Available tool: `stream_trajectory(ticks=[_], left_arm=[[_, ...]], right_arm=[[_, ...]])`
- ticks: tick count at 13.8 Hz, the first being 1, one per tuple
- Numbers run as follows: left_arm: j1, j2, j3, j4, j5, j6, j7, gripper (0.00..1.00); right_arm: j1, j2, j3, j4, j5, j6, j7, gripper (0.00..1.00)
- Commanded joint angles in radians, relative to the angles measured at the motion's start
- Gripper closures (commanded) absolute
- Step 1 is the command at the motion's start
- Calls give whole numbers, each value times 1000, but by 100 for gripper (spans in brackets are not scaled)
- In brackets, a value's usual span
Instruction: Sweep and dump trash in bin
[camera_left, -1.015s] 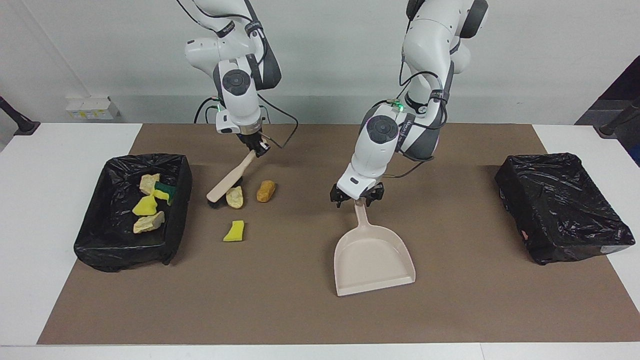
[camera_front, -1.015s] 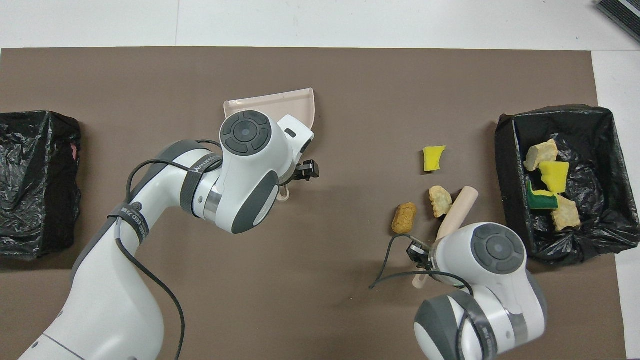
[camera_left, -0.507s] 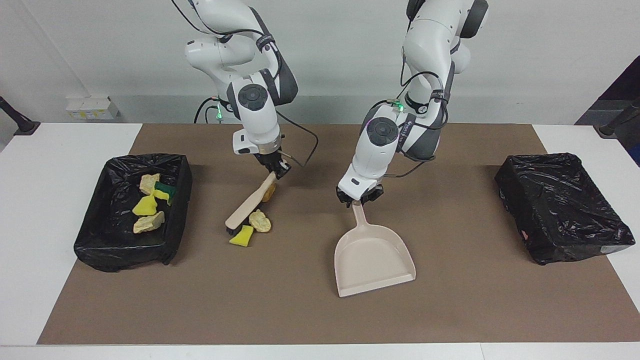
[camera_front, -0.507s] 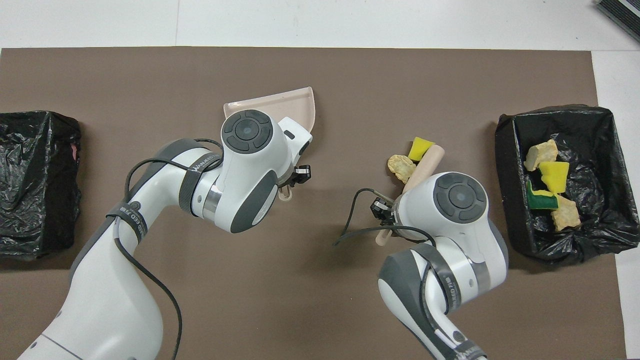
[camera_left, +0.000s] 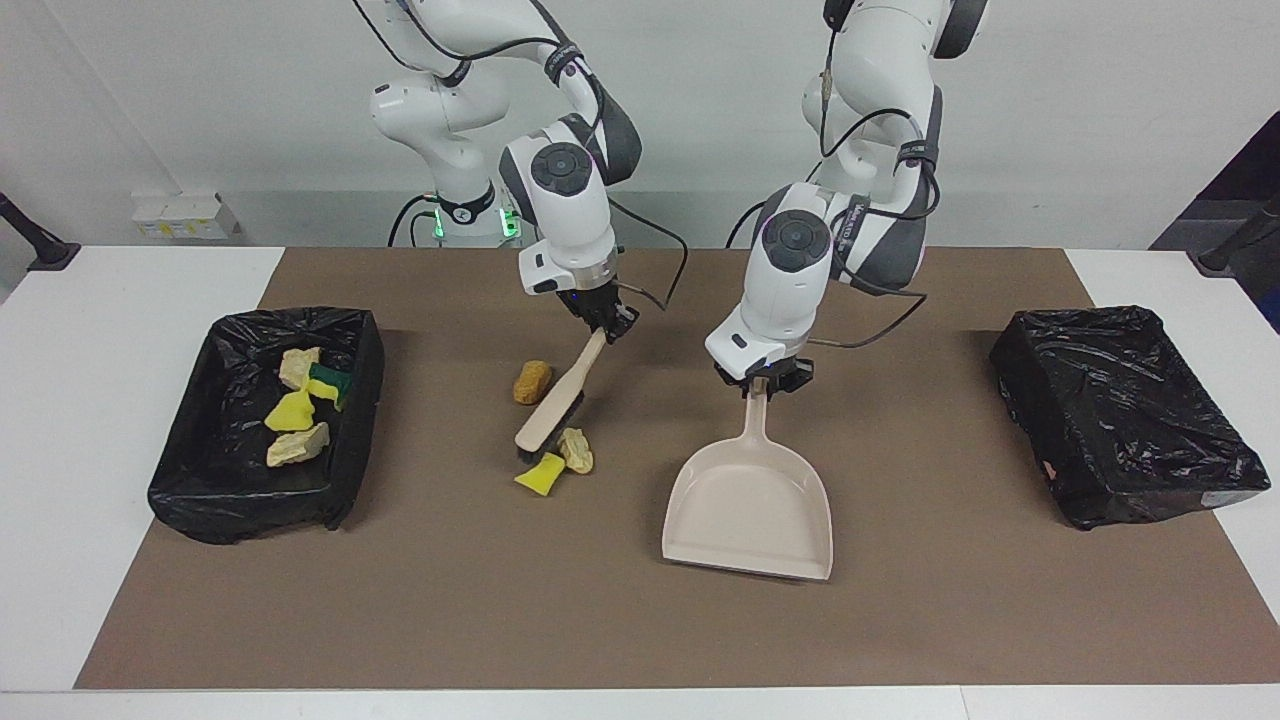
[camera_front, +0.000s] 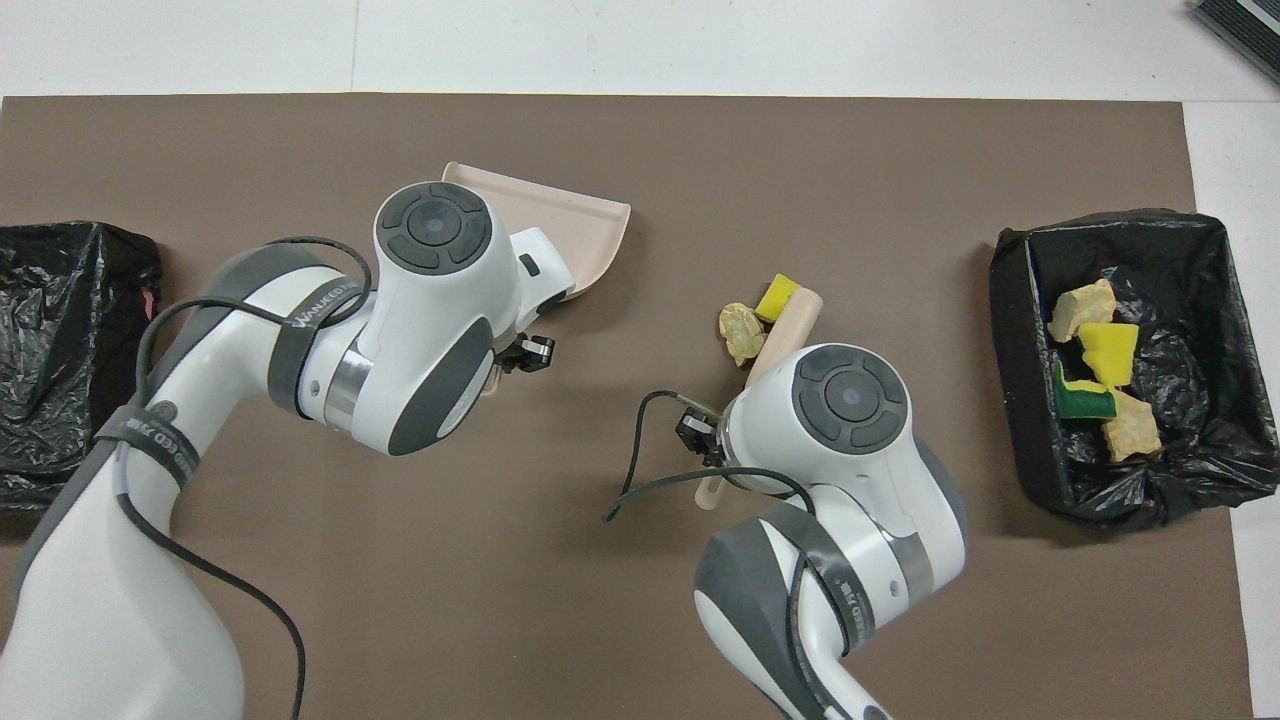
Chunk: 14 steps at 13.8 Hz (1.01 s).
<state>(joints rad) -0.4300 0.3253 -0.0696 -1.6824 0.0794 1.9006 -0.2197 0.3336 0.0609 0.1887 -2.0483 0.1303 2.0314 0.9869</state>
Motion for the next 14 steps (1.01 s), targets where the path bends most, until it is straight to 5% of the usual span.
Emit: stream_trajectory(ticks=[1, 3, 6, 10, 14], left_arm=[[57, -49, -4, -34, 37, -31, 147, 100], [106, -110, -4, -65, 37, -55, 270, 100], [220, -236, -4, -181, 37, -54, 610, 100], [316, -319, -6, -269, 37, -49, 972, 100], [346, -354, -6, -344, 36, 26, 1230, 100]], right_arm=[[-18, -85, 2, -22, 12, -152, -163, 100], [-21, -119, -5, -24, 3, -276, -340, 100], [-45, -179, -5, -85, 0, -401, -293, 100], [-36, -248, 0, -179, -6, -386, -20, 100], [-28, -314, 3, -332, 12, -228, 73, 100]])
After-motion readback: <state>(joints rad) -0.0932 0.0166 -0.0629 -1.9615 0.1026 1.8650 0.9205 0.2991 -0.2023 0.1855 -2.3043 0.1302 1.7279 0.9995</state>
